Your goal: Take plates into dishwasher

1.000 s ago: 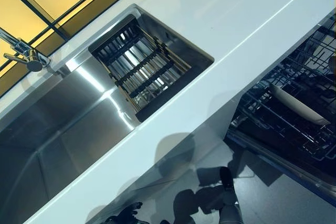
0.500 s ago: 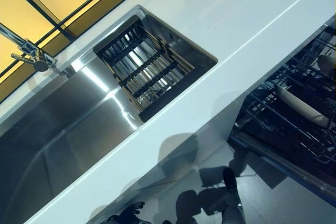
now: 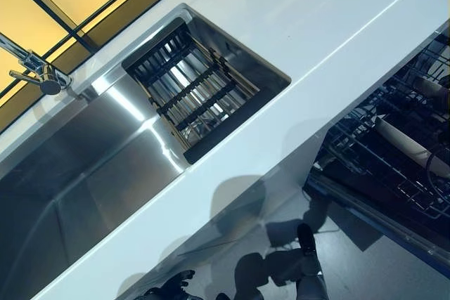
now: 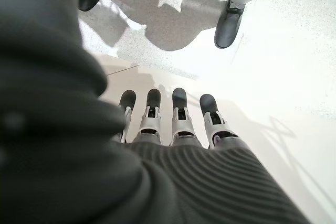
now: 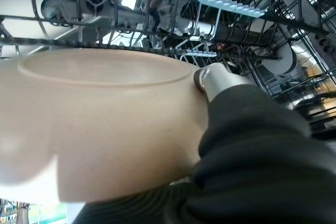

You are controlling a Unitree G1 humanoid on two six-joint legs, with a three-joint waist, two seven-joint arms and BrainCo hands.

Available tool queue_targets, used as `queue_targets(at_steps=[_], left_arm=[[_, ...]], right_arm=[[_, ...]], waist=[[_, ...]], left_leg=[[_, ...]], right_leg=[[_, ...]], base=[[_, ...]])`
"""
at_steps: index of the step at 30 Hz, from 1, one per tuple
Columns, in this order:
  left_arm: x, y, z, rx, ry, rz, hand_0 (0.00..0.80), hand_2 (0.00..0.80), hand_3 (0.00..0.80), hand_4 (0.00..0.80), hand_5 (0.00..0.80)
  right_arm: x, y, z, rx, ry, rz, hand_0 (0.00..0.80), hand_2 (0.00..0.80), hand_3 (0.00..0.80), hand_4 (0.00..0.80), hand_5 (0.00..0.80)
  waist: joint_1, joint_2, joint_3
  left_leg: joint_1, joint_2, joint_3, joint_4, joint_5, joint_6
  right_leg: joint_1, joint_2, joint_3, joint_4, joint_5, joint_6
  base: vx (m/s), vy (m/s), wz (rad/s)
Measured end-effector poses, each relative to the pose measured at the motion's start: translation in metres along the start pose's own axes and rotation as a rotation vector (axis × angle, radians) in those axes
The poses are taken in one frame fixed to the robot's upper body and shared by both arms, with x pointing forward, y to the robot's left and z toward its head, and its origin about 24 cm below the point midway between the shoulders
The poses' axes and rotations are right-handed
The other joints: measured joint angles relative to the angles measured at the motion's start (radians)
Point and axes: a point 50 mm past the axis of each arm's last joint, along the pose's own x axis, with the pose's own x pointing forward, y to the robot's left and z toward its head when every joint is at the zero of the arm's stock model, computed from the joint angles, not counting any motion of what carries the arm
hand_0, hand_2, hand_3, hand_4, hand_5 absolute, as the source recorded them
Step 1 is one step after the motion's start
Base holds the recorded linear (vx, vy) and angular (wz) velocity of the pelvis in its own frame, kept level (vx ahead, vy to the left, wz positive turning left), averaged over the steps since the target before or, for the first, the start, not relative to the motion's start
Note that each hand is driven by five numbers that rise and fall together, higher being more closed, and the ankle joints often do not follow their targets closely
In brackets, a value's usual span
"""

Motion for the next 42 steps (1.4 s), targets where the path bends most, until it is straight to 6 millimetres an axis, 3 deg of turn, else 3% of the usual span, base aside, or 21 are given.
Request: queue_targets(at_steps=[8,40,42], left_arm=[[0.000,0.000,0.002,0.005,-0.007,-0.002,0.000,0.000,0.000,0.000,0.000],[0.001,-0.004,0.006,0.024,-0.016,-0.019,0.000,0.000,0.000,0.000,0.000],[0.001,-0.004,0.006,0.024,-0.015,-0.019,0.000,0.000,0.000,0.000,0.000]], right_arm=[[0.001,0.004,-0.006,-0.024,0.048,0.019,0.800,0.800,0.800,0.800,0.800],[0.001,0.006,-0.017,-0.033,0.130,0.002,0.800,0.800,0.800,0.800,0.800],[0.001,0.006,-0.018,-0.033,0.132,0.000,0.420,0.420,0.420,0.420,0.420]], waist=[[0.021,0.000,0.000],[0.021,0.001,0.000],[0.021,0.001,0.000]], left_leg=[[-0.002,0.006,-0.010,0.000,0.004,0.005],[-0.018,0.015,-0.025,0.000,0.004,0.006],[-0.018,0.015,-0.025,0.000,0.004,0.006]], right_leg=[[-0.001,0.007,-0.004,0.003,-0.002,-0.003],[-0.011,0.009,-0.023,0.016,-0.007,-0.010],[-0.010,0.009,-0.024,0.015,-0.007,-0.010]], base=[[-0.001,-0.001,0.01],[-0.001,-0.001,0.01],[0.000,0.000,0.00]])
